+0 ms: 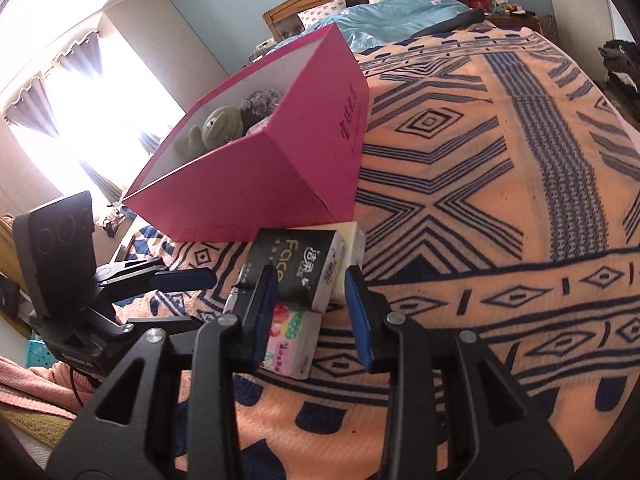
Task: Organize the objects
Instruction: 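Move the left gripper beside the box to the pink floral tissue pack, then close the left gripper on the tissue pack and lift it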
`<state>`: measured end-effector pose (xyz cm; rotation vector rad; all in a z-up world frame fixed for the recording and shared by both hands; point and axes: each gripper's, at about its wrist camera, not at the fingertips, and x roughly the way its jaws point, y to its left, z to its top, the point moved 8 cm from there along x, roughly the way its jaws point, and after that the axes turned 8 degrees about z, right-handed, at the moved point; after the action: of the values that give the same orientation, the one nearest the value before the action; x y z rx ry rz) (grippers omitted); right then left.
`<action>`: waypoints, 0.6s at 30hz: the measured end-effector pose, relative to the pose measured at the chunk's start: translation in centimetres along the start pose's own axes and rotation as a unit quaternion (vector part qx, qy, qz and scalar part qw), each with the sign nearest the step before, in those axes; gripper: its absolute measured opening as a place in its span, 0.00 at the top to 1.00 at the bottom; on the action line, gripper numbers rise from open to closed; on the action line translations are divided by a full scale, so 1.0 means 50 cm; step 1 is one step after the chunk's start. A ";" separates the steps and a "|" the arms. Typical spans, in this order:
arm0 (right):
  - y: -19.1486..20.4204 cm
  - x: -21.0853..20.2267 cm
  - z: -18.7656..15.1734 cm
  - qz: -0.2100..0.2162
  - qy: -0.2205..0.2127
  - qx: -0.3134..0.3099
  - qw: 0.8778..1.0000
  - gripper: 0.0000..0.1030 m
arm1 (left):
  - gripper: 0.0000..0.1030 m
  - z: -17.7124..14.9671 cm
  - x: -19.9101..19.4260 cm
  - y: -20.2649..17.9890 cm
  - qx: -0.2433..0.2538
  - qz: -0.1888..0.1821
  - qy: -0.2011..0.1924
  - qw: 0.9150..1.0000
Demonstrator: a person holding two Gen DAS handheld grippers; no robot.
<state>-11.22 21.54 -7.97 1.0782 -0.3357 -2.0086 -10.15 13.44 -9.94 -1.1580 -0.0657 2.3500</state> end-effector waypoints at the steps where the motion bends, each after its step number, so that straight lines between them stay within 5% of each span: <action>1: -0.001 0.004 -0.006 0.002 0.003 0.001 1.000 0.64 | 0.47 -0.004 0.002 -0.002 -0.001 0.000 0.004 1.000; 10: 0.010 0.028 -0.063 0.028 0.036 0.015 0.999 0.64 | 0.47 -0.041 0.025 -0.003 -0.019 -0.015 0.038 0.999; 12: 0.013 0.032 -0.069 0.038 0.037 0.018 0.998 0.64 | 0.55 -0.045 0.031 -0.004 -0.028 -0.026 0.045 0.998; 18: 0.025 0.036 -0.078 0.038 0.044 0.014 0.998 0.65 | 0.59 -0.061 0.023 0.000 -0.037 -0.027 0.048 0.998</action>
<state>-8.02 19.90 -10.67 1.1510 -0.3530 -1.8878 -8.43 13.46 -12.71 -1.2874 -0.1487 2.2583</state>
